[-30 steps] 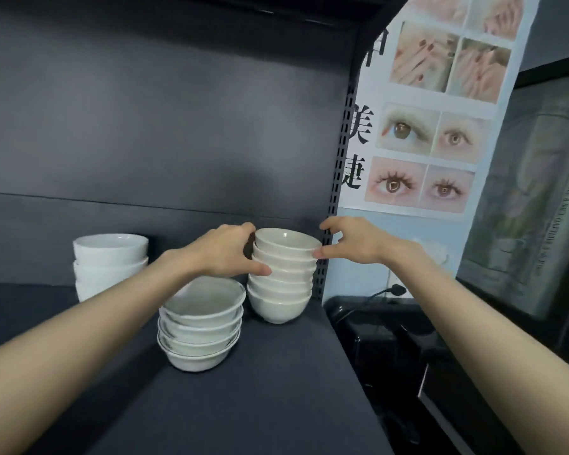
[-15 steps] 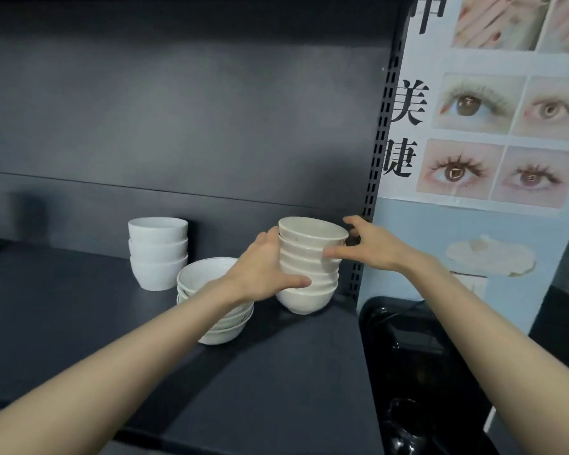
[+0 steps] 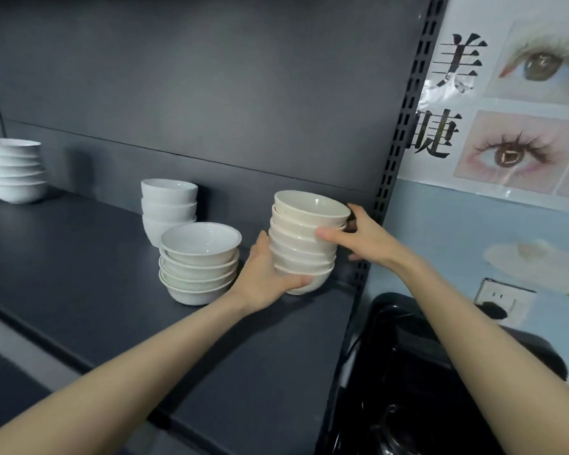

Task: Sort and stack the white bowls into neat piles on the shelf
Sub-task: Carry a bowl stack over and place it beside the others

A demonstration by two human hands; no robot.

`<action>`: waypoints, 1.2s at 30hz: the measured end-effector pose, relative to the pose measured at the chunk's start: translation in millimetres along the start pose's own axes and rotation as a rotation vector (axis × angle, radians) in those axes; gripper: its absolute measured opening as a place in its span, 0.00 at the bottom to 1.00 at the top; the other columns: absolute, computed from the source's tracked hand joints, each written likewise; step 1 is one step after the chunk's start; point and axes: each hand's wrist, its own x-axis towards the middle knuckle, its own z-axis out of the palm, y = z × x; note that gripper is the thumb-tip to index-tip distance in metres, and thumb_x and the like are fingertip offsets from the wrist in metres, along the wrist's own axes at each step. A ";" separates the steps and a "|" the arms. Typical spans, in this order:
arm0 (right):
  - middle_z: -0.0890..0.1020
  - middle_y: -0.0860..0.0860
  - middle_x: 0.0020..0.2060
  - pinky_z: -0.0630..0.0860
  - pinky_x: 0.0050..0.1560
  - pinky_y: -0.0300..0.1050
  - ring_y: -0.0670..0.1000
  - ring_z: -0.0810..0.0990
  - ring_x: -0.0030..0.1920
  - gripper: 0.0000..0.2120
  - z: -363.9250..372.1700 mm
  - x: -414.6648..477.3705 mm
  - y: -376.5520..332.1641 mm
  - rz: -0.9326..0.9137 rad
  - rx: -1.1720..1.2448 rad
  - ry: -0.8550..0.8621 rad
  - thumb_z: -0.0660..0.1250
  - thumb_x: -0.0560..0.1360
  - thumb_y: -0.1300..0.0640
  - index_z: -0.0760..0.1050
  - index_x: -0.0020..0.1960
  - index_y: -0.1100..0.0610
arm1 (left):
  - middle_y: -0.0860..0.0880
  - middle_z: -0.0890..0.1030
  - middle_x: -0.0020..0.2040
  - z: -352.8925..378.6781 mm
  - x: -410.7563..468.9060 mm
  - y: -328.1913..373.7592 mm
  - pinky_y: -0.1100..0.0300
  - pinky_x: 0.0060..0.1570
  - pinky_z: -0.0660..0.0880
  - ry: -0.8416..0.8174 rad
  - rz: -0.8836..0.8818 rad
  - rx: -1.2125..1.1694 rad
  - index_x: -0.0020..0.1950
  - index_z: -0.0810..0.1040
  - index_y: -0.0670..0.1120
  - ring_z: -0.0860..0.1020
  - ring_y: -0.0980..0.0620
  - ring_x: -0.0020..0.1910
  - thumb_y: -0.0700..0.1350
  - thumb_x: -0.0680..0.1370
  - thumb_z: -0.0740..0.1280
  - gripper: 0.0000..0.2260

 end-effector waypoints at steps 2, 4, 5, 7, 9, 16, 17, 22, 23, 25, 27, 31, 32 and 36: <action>0.72 0.47 0.67 0.78 0.55 0.54 0.50 0.74 0.64 0.45 2.4 2.5 5.2 0.006 0.074 -0.044 0.73 0.67 0.39 0.55 0.75 0.51 | 0.56 0.62 0.61 3.6 0.9 -1.9 0.65 0.59 0.60 0.002 -0.058 -0.035 0.74 0.54 0.43 0.62 0.58 0.65 0.47 0.66 0.78 0.45; 0.71 0.47 0.67 0.77 0.57 0.57 0.50 0.73 0.65 0.43 4.1 6.2 9.4 0.007 0.126 -0.065 0.73 0.68 0.41 0.55 0.75 0.52 | 0.55 0.64 0.68 6.4 3.6 -5.8 0.60 0.67 0.61 -0.001 -0.113 -0.064 0.75 0.51 0.47 0.61 0.54 0.71 0.54 0.61 0.80 0.52; 0.71 0.47 0.66 0.77 0.58 0.58 0.50 0.73 0.65 0.42 4.6 8.5 11.0 0.004 0.150 -0.073 0.73 0.69 0.43 0.55 0.75 0.53 | 0.54 0.65 0.70 8.0 5.1 -7.5 0.55 0.70 0.63 -0.002 -0.136 -0.073 0.71 0.53 0.52 0.64 0.52 0.71 0.57 0.57 0.79 0.51; 0.71 0.46 0.65 0.76 0.59 0.59 0.50 0.73 0.64 0.40 5.5 13.3 14.1 -0.003 0.201 -0.095 0.73 0.69 0.45 0.56 0.74 0.52 | 0.54 0.71 0.66 11.0 7.9 -11.1 0.57 0.65 0.71 -0.011 -0.169 -0.125 0.62 0.56 0.56 0.71 0.57 0.65 0.57 0.54 0.79 0.45; 0.72 0.44 0.64 0.77 0.59 0.59 0.48 0.73 0.64 0.40 6.8 16.9 17.3 -0.017 0.249 -0.125 0.73 0.68 0.45 0.58 0.74 0.51 | 0.57 0.73 0.61 14.0 10.7 -13.6 0.71 0.53 0.74 -0.034 -0.122 -0.221 0.59 0.60 0.58 0.74 0.68 0.57 0.48 0.57 0.80 0.39; 0.75 0.41 0.61 0.79 0.55 0.58 0.45 0.76 0.60 0.45 11.8 24.1 25.4 -0.053 0.375 -0.175 0.75 0.59 0.41 0.60 0.71 0.46 | 0.48 0.76 0.65 20.6 21.9 -20.3 0.52 0.61 0.75 -0.062 -0.041 -0.292 0.71 0.64 0.46 0.76 0.51 0.64 0.46 0.58 0.83 0.46; 0.76 0.41 0.61 0.79 0.55 0.58 0.45 0.76 0.60 0.43 12.7 24.5 26.5 -0.057 0.385 -0.167 0.76 0.61 0.42 0.60 0.71 0.46 | 0.47 0.78 0.64 21.0 22.2 -19.3 0.51 0.61 0.75 -0.059 -0.028 -0.291 0.70 0.66 0.45 0.77 0.50 0.63 0.45 0.59 0.83 0.44; 0.77 0.43 0.59 0.81 0.52 0.55 0.45 0.78 0.57 0.36 12.9 23.9 27.7 -0.071 0.398 -0.138 0.76 0.67 0.48 0.62 0.70 0.48 | 0.49 0.82 0.58 19.1 19.0 -14.9 0.56 0.57 0.77 -0.015 -0.009 -0.278 0.65 0.74 0.45 0.80 0.51 0.58 0.44 0.58 0.81 0.36; 0.77 0.43 0.59 0.81 0.51 0.55 0.45 0.78 0.57 0.36 12.2 22.8 27.4 -0.071 0.400 -0.136 0.76 0.67 0.47 0.63 0.70 0.48 | 0.50 0.83 0.57 18.9 16.4 -11.9 0.58 0.56 0.77 -0.010 -0.021 -0.273 0.64 0.75 0.46 0.80 0.52 0.57 0.43 0.58 0.81 0.36; 0.78 0.44 0.59 0.81 0.52 0.57 0.47 0.79 0.57 0.38 10.0 18.8 26.6 -0.065 0.404 -0.134 0.77 0.65 0.45 0.64 0.69 0.48 | 0.53 0.83 0.55 18.5 11.3 -7.7 0.63 0.52 0.77 0.010 -0.043 -0.263 0.62 0.76 0.49 0.81 0.56 0.55 0.41 0.58 0.82 0.34; 0.79 0.45 0.58 0.81 0.51 0.56 0.49 0.80 0.57 0.41 6.7 11.9 24.8 -0.062 0.401 -0.137 0.76 0.60 0.41 0.65 0.69 0.47 | 0.58 0.84 0.51 18.7 3.5 -0.5 0.69 0.46 0.76 0.022 -0.046 -0.267 0.57 0.76 0.53 0.81 0.61 0.51 0.37 0.60 0.82 0.29; 0.79 0.45 0.59 0.82 0.50 0.56 0.50 0.80 0.57 0.44 -6.7 -8.5 15.5 -0.087 0.378 -0.133 0.75 0.57 0.37 0.65 0.69 0.47 | 0.60 0.84 0.49 18.1 -12.5 19.7 0.71 0.44 0.75 0.015 -0.025 -0.270 0.55 0.77 0.54 0.81 0.62 0.49 0.37 0.62 0.80 0.26; 0.79 0.45 0.59 0.82 0.49 0.55 0.50 0.80 0.57 0.44 -11.1 -13.0 12.5 -0.095 0.372 -0.130 0.75 0.57 0.37 0.65 0.69 0.47 | 0.58 0.84 0.50 17.4 -15.4 25.1 0.70 0.45 0.76 0.012 -0.016 -0.273 0.55 0.77 0.54 0.82 0.61 0.50 0.37 0.62 0.80 0.26; 0.79 0.45 0.59 0.83 0.46 0.54 0.51 0.81 0.56 0.41 -31.3 -38.5 -6.2 -0.142 0.359 -0.114 0.75 0.60 0.38 0.65 0.69 0.48 | 0.54 0.84 0.51 12.7 -32.1 53.8 0.69 0.45 0.77 0.015 0.017 -0.288 0.58 0.78 0.50 0.82 0.59 0.50 0.37 0.63 0.80 0.26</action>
